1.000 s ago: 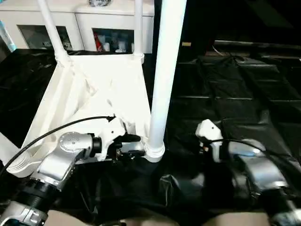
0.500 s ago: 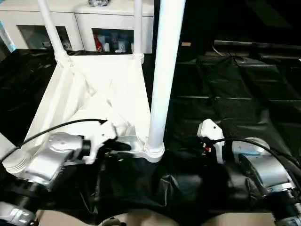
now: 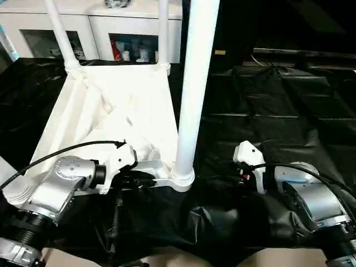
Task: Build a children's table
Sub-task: Rotate table base, then rotate leg to tighten
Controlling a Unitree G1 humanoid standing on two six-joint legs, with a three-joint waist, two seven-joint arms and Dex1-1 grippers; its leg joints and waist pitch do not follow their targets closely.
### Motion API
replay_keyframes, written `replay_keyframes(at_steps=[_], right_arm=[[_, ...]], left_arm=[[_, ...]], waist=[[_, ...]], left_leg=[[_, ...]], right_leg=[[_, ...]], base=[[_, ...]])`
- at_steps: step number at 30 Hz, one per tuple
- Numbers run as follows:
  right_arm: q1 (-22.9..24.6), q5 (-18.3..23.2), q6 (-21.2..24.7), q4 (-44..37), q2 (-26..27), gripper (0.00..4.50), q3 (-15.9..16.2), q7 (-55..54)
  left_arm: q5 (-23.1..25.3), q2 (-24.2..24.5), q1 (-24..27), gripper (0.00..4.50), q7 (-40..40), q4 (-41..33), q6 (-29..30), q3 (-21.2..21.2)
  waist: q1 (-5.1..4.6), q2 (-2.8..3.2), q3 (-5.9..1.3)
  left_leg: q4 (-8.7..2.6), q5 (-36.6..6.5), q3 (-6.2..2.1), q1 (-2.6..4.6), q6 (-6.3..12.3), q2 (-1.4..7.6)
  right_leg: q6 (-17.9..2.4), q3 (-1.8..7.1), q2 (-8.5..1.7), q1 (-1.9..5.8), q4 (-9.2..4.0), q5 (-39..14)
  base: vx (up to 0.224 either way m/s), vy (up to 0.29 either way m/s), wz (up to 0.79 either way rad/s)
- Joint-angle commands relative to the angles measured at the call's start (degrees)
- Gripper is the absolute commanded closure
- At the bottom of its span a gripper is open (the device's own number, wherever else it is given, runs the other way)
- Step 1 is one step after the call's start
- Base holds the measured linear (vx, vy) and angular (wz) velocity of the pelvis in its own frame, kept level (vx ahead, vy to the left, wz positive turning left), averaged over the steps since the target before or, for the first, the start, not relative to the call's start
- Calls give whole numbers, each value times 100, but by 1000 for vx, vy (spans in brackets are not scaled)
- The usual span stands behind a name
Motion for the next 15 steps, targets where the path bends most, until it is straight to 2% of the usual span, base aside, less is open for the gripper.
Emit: replay_keyframes(at_steps=[1,2,4,5,9,11,15], right_arm=[[-35,227,203,-109,49,101,-3,99],[-52,475,367,-188,164,101,-81,145],[-75,633,411,-244,255,95,-115,182],[-88,632,378,-240,281,67,-104,176],[-146,574,274,-189,397,51,-20,136],[-283,242,-148,64,554,23,121,-224],[-449,22,-331,387,711,6,282,-496]], left_arm=[[160,105,102,450,-4,105,123,-92],[182,80,123,450,-2,51,165,-123],[202,14,121,450,24,-13,241,-164],[211,-25,107,450,44,-31,288,-184],[226,-213,26,450,144,-56,405,-242],[290,-428,-90,450,294,18,365,-288],[357,-641,-202,450,483,141,278,-284]], waist=[[49,32,-400],[46,11,-397],[54,21,-396],[52,17,-393],[73,22,-381],[65,17,-378],[60,-4,-378]], left_leg=[[-363,-906,-195,46,176,336],[-363,-908,-189,43,183,336],[-361,-918,-188,50,205,344],[-364,-958,-188,56,190,353],[-377,-1041,-191,79,83,350],[-388,-1091,-193,88,20,351],[-382,-1188,-193,106,-44,335]], right_leg=[[-1145,352,-549,250,-448,-832],[-1167,347,-546,242,-448,-803],[-1195,348,-553,242,-443,-826],[-1194,349,-562,231,-449,-894],[-1140,357,-570,212,-477,-1138],[-1115,358,-574,196,-486,-1179],[-1046,368,-590,203,-521,-1411]], base=[[0,0,0],[0,0,0],[0,0,0],[0,0,0],[0,0,0],[0,0,0],[0,0,0]])
